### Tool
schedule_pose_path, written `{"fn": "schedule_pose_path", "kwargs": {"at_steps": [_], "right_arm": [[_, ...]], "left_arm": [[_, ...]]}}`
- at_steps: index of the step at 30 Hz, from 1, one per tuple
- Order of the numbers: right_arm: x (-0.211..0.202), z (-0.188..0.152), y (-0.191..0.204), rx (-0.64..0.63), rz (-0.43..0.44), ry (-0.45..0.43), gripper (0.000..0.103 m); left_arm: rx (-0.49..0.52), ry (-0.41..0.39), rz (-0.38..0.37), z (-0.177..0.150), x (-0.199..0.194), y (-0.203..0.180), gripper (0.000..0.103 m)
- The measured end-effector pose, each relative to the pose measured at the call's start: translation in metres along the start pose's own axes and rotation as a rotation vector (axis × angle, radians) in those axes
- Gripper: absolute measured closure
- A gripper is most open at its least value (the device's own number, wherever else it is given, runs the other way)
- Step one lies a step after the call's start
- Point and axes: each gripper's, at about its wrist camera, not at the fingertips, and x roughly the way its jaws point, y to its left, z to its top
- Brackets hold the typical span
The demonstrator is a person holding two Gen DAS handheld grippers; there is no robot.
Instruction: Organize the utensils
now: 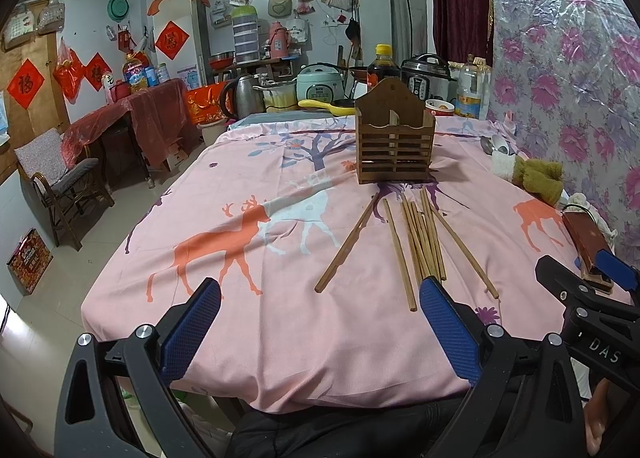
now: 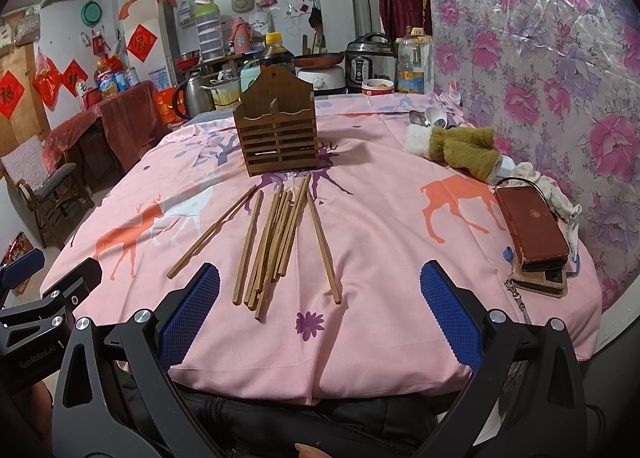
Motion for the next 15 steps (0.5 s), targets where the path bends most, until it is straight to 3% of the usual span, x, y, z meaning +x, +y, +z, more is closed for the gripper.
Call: {"fn": "schedule_pose_path", "kwargs": {"at_steps": [15], "right_arm": [[0.008, -0.007, -0.001, 0.033, 0.027, 0.035, 0.006]], "left_arm": [[-0.015, 0.049, -0.019, -0.014, 0.012, -0.002, 0.005]]}}
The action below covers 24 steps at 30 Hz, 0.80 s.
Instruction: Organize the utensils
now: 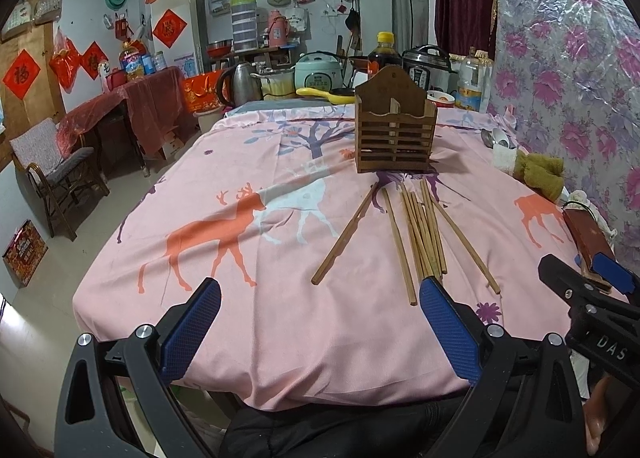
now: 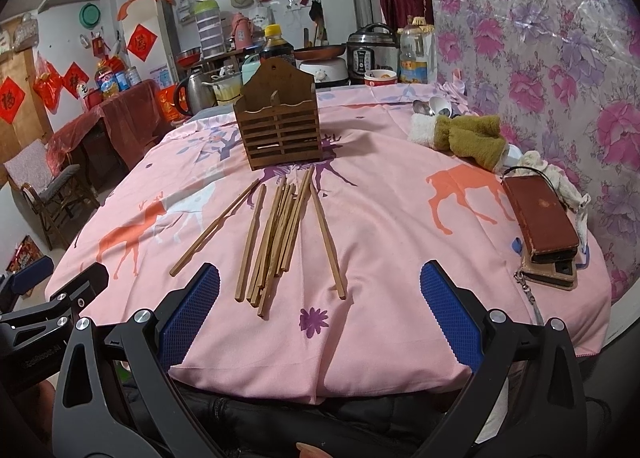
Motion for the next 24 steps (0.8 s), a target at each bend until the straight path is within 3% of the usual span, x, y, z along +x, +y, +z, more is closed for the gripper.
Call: {"fn": "schedule_pose_path", "kwargs": {"at_steps": [4, 8, 15, 20, 24], "right_arm": [[0.010, 0.008, -0.013, 0.015, 0.006, 0.005, 0.006], [0.032, 0.006, -0.023, -0.035, -0.061, 0.007, 0.006], [0.073, -0.008, -0.045, 0.042, 0.044, 0.129, 0.006], [0.081, -0.007, -0.042, -0.003, 0.069, 0.114, 0.010], [0.085, -0.006, -0.037, -0.081, 0.070, 0.088, 0.018]], "left_arm": [[0.019, 0.033, 0.016, 0.004, 0.015, 0.004, 0.005], [0.006, 0.123, 0.060, 0.002, 0.049, 0.016, 0.005], [-0.008, 0.217, 0.050, -0.004, 0.093, 0.030, 0.005], [0.021, 0.242, 0.016, -0.001, 0.123, 0.025, 0.005], [0.057, 0.264, 0.039, 0.001, 0.152, 0.021, 0.005]]}}
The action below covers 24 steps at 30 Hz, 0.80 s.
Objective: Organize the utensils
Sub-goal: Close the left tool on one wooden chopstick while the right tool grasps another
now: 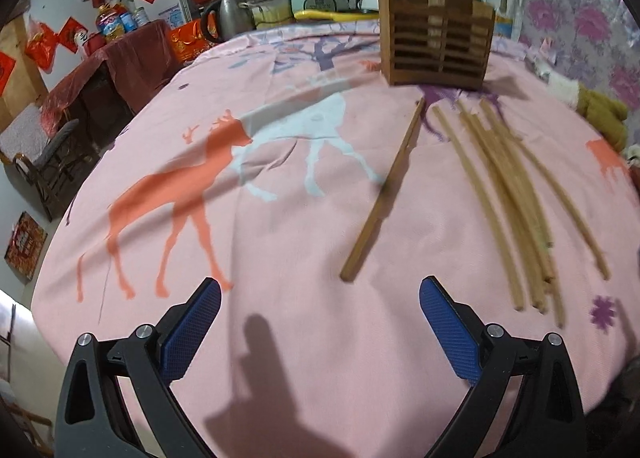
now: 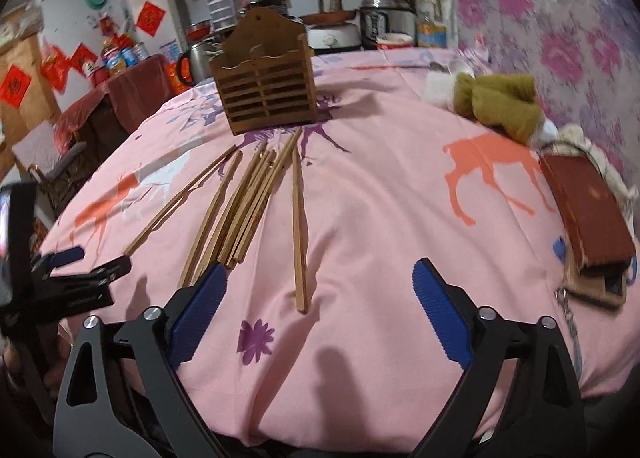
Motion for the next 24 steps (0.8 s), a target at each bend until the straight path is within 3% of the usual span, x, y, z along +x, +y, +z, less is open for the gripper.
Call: {"fn": "schedule_pose_path", "kwargs": {"at_steps": [5, 14, 17, 19, 24], "right_arm": [[0.016, -0.003, -0.001, -0.007, 0.060, 0.050, 0.032], [0.051, -0.008, 0.002, -0.005, 0.090, 0.153, 0.033], [0.050, -0.009, -0.005, 0.022, 0.132, 0.132, 0.032], [0.049, -0.012, -0.003, -0.026, 0.142, 0.120, 0.031], [0.045, -0.025, 0.009, -0.174, 0.104, 0.074, 0.028]], "left_arm": [[-0.048, 0.028, -0.066, 0.007, 0.020, 0.010, 0.004], [0.004, -0.005, -0.135, 0.007, 0.023, 0.013, 0.004], [0.014, -0.015, -0.144, 0.008, 0.023, 0.011, 0.005], [0.035, -0.033, -0.163, 0.006, 0.020, 0.009, 0.013], [0.088, -0.080, -0.214, 0.001, 0.012, 0.003, 0.048]]}}
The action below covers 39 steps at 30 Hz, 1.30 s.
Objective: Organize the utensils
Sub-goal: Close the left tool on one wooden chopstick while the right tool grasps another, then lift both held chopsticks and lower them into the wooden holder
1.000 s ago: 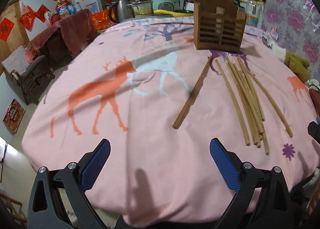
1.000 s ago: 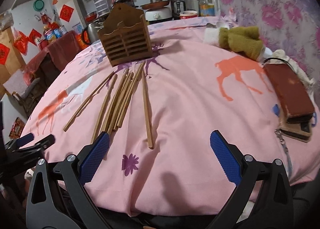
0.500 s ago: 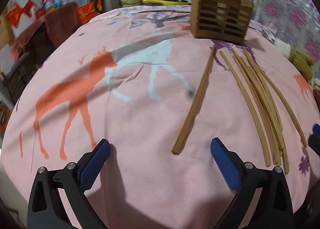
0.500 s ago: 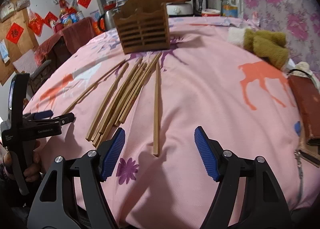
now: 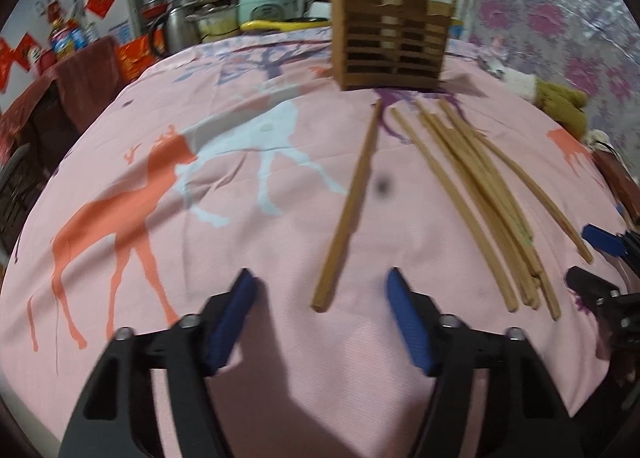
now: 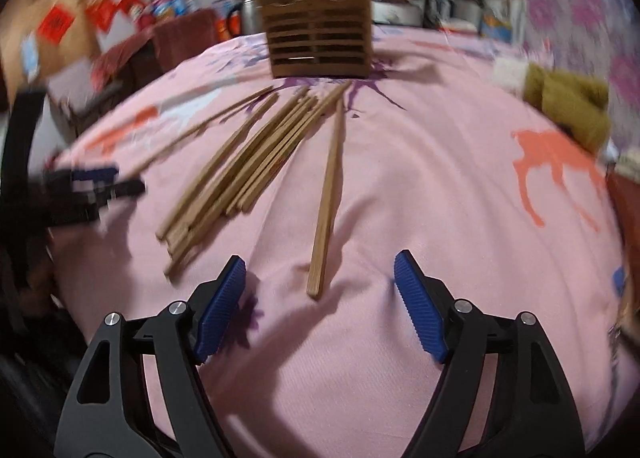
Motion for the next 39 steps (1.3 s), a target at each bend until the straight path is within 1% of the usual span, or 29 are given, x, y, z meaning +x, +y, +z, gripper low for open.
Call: {"fn": "schedule_pose_path", "kwargs": {"at_steps": [1, 3, 6, 8, 10, 12, 14, 16, 18, 19, 20, 21, 22, 24, 28, 35, 39], "right_arm": [[0.000, 0.000, 0.000, 0.001, 0.003, -0.001, 0.027], [0.000, 0.001, -0.001, 0.006, 0.007, -0.005, 0.027], [-0.001, 0.001, 0.000, 0.002, -0.005, -0.011, 0.027], [-0.001, 0.001, 0.001, -0.004, -0.018, -0.014, 0.028], [-0.002, 0.000, 0.002, -0.003, -0.023, -0.019, 0.029], [-0.005, -0.001, 0.002, 0.003, -0.020, -0.024, 0.034], [-0.006, -0.002, 0.001, 0.007, -0.020, -0.030, 0.047], [-0.006, -0.002, 0.000, 0.013, -0.021, -0.034, 0.055], [-0.008, -0.002, -0.002, 0.024, -0.020, -0.038, 0.066], [-0.008, -0.002, -0.003, 0.030, -0.012, -0.039, 0.078], [-0.008, -0.001, -0.004, 0.037, 0.000, -0.038, 0.085], [-0.009, -0.001, -0.004, 0.038, 0.006, -0.039, 0.089], [-0.010, 0.000, -0.005, 0.038, 0.012, -0.042, 0.095], [-0.014, 0.002, -0.004, 0.034, 0.001, -0.058, 0.096], [-0.032, 0.011, -0.009, 0.063, -0.007, -0.123, 0.097], [-0.064, 0.058, -0.021, 0.087, 0.007, -0.269, 0.097], [-0.079, 0.087, -0.026, 0.095, 0.026, -0.338, 0.097]], "left_arm": [[0.005, -0.009, -0.011, 0.000, 0.000, 0.000, 0.052], [0.003, -0.020, -0.030, 0.000, -0.001, 0.001, 0.070], [0.002, -0.025, -0.053, -0.001, -0.002, 0.000, 0.081], [0.004, -0.027, -0.060, -0.002, -0.003, -0.002, 0.085], [0.003, -0.028, -0.057, -0.004, -0.005, -0.005, 0.086], [-0.001, -0.028, -0.060, -0.007, -0.007, -0.006, 0.086], [-0.006, -0.027, -0.058, -0.008, -0.008, -0.006, 0.086], [-0.011, -0.026, -0.051, -0.008, -0.008, -0.007, 0.086], [-0.005, -0.028, -0.035, -0.007, -0.008, -0.009, 0.086], [0.003, -0.030, -0.025, -0.008, -0.008, -0.011, 0.088], [0.010, -0.032, -0.018, -0.008, -0.009, -0.012, 0.096], [0.014, -0.030, -0.017, -0.008, -0.010, -0.013, 0.097], [0.013, -0.028, -0.020, -0.008, -0.010, -0.013, 0.097], [0.008, -0.032, -0.029, -0.005, -0.016, -0.013, 0.098], [0.004, -0.078, -0.033, 0.007, -0.038, -0.015, 0.098], [0.002, -0.156, -0.038, 0.053, -0.072, -0.015, 0.098], [-0.031, -0.193, -0.076, 0.088, -0.086, -0.006, 0.098]]}}
